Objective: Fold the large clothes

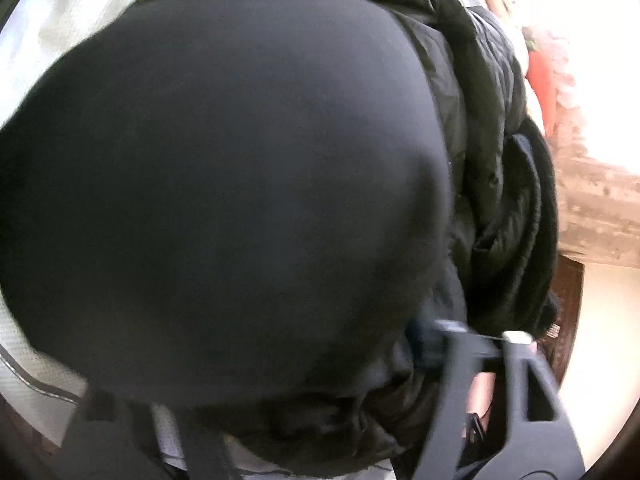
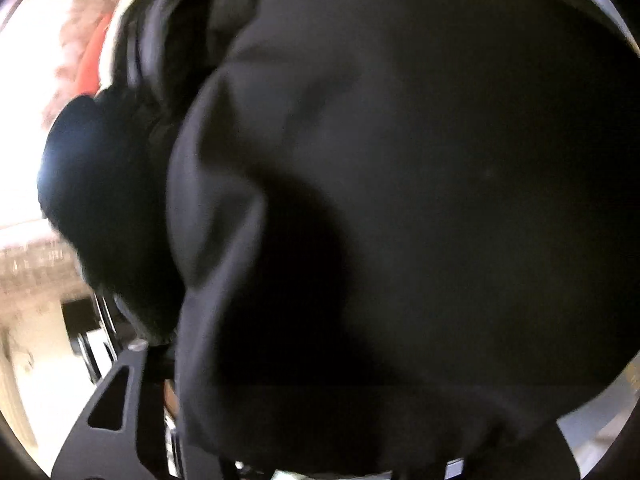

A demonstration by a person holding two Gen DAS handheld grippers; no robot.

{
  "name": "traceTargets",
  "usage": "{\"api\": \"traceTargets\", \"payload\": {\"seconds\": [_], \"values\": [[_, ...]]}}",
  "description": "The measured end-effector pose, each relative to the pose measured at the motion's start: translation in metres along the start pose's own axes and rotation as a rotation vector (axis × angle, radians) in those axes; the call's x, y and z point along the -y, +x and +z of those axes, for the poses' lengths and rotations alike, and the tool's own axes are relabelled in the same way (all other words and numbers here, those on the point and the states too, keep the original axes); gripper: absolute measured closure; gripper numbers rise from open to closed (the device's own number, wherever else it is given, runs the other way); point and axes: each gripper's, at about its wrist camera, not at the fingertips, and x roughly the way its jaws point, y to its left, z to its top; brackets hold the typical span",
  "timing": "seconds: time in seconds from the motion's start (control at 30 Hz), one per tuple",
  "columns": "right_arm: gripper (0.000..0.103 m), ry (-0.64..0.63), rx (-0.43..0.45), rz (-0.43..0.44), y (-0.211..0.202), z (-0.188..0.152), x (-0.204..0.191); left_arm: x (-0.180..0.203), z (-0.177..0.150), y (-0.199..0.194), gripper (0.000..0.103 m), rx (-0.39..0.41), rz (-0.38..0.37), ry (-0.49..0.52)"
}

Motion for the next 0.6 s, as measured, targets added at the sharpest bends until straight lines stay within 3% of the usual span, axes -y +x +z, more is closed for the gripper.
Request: {"api": "traceTargets", "payload": {"seconds": [0.1,0.17,0.27,0.4,0.6], "values": [[0.068,-0.044,0.004,0.013,-0.004,0.003,-0.008,-0.005,0.003,-0.003,0.069,-0.016,-0.079,-0.057],[0.071,-0.059,0.006,0.042,-0.007,0.003,-0.011,0.004,0.003,-0.005,0.077,-0.015,-0.087,-0.034],[0.074,-0.083,0.013,0.047,-0.008,0.006,-0.015,0.016,0.004,-0.003,0.079,-0.016,-0.075,0.045],[0.074,-0.118,0.015,0.041,0.003,-0.004,-0.022,0.003,0.008,0.004,0.080,-0.032,-0.125,-0.033],[0.075,-0.181,0.036,0.042,-0.005,-0.004,-0.036,0.015,0.011,0.000,0.080,-0.034,-0.142,-0.014]]}}
